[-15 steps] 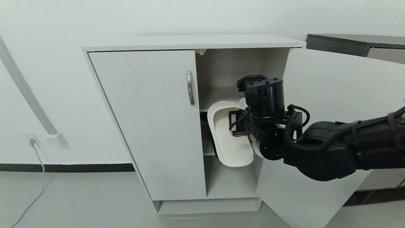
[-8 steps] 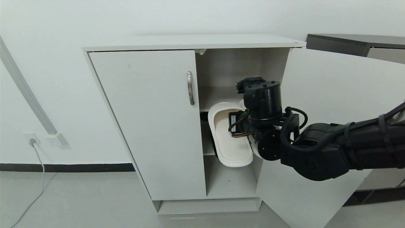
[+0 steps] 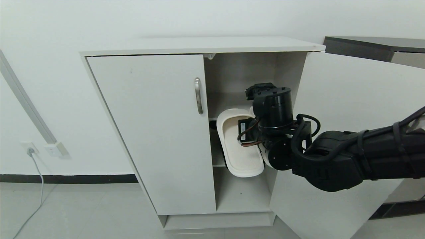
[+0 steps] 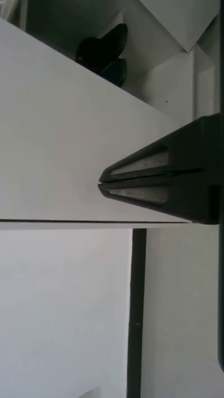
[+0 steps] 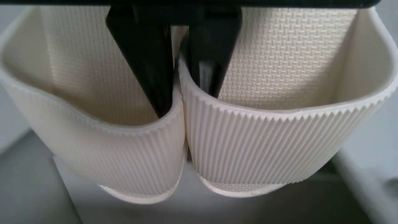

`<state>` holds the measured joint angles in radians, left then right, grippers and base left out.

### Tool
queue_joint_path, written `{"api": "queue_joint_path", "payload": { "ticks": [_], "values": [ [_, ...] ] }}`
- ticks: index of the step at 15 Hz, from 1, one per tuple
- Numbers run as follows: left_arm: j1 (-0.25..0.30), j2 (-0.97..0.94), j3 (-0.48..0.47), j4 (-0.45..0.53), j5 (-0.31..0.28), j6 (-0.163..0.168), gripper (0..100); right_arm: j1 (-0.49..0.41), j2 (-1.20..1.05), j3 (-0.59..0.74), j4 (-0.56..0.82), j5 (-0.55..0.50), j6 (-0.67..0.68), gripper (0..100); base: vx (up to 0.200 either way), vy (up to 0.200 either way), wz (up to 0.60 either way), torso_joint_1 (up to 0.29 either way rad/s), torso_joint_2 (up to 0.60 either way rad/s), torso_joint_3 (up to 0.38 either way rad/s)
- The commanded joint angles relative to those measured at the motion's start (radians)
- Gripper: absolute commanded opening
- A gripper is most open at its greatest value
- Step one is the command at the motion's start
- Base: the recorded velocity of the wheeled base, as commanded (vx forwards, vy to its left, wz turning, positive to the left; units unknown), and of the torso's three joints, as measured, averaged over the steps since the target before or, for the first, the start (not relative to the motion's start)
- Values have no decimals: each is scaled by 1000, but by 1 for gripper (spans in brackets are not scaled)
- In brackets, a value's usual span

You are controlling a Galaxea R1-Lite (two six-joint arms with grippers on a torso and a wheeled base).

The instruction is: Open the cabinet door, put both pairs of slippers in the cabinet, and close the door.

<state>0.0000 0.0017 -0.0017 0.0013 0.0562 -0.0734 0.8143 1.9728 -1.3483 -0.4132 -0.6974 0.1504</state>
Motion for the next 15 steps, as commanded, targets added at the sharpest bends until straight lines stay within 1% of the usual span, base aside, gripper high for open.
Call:
{"api": "queue_joint_path", "payload": {
  "ticks": [1,8,10,13,15],
  "values": [
    [0,0,0,0,1,0,0,-1,1,0,1,-1,0,0,200,0,0,7,7,7],
    [0,0,0,-1,2,0,0,-7,14,11,-1,10,11,0,200,0,0,4,3,2],
    [0,0,0,-1,2,0,0,-23,34,1,-10,26,11,0,0,0,0,0,0,0],
    [0,0,0,-1,2,0,0,-41,67,-60,-3,36,8,0,0,0,0,0,0,0],
    [0,0,0,-1,2,0,0,-56,98,-129,42,38,5,0,0,0,0,0,0,0]
  ]
}}
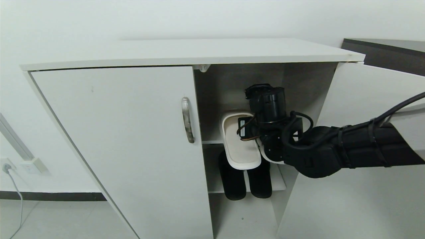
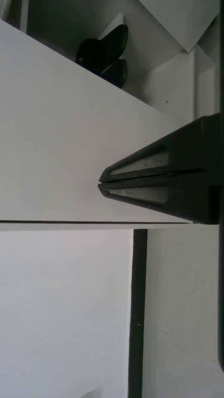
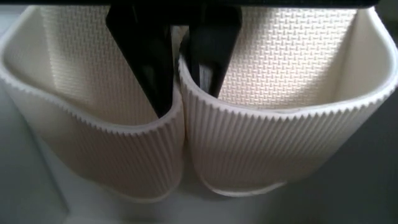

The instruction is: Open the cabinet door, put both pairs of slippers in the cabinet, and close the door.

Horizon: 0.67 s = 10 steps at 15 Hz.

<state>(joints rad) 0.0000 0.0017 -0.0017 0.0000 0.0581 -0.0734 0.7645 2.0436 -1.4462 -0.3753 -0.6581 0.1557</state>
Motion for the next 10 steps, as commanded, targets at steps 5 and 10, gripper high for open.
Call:
{"api": "queue_joint_path", "payload": {
  "ticks": [5,10],
  "values": [
    [0,0,0,0,0,0,0,-42,93,-217,161,20,2,0,0,0,0,0,0,0],
    [0,0,0,0,0,0,0,-56,141,-324,191,28,-4,0,0,0,0,0,0,0]
  ]
}}
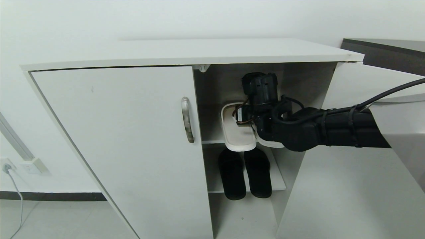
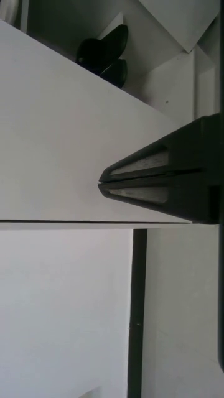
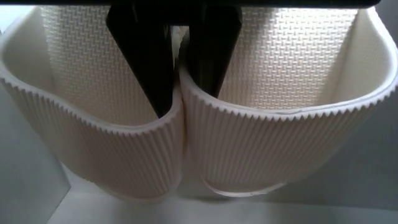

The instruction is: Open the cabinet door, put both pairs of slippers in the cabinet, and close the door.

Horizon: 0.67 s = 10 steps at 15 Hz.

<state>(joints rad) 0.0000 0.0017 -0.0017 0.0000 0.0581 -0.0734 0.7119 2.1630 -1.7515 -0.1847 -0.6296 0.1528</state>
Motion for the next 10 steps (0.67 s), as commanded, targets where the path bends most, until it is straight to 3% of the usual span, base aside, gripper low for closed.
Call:
{"api": "queue_joint_path", "payload": {
  "ticks": [1,10],
  "values": [
    [0,0,0,0,0,0,0,-3,28,-33,16,1,-1,0,0,0,0,0,0,0],
    [0,0,0,0,0,-2,0,-11,58,-68,28,7,1,0,0,0,0,0,0,0]
  ]
}}
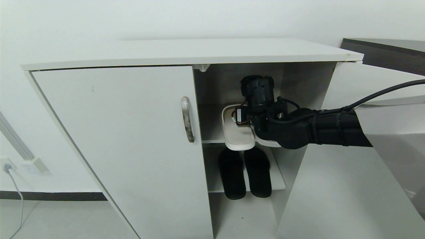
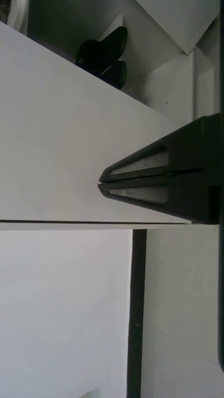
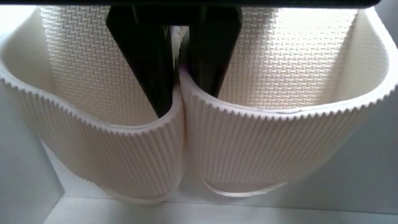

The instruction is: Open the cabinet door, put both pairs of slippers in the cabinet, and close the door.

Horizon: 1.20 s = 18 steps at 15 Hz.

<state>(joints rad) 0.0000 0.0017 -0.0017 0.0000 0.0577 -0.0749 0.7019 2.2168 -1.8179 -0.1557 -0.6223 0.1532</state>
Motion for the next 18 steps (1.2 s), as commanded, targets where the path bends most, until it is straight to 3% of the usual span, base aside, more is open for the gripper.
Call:
{"api": "queue_joint_path", "payload": {
  "ticks": [1,2,8,14,18],
  "values": [
    [0,0,0,0,1,0,0,-2,4,-1,-1,0,0,0,0,0,0,0,0,0],
    [0,0,0,0,1,0,0,-2,6,3,-1,0,3,100,0,0,0,0,0,0],
    [0,0,0,0,1,-3,0,24,-39,45,-2,-7,8,100,0,0,0,0,0,0],
    [0,0,0,0,1,-3,0,71,-229,304,-21,-10,40,100,0,0,0,0,0,0],
    [0,0,0,0,1,-3,0,114,-370,525,-128,-5,42,100,0,0,0,0,0,0]
  ]
}}
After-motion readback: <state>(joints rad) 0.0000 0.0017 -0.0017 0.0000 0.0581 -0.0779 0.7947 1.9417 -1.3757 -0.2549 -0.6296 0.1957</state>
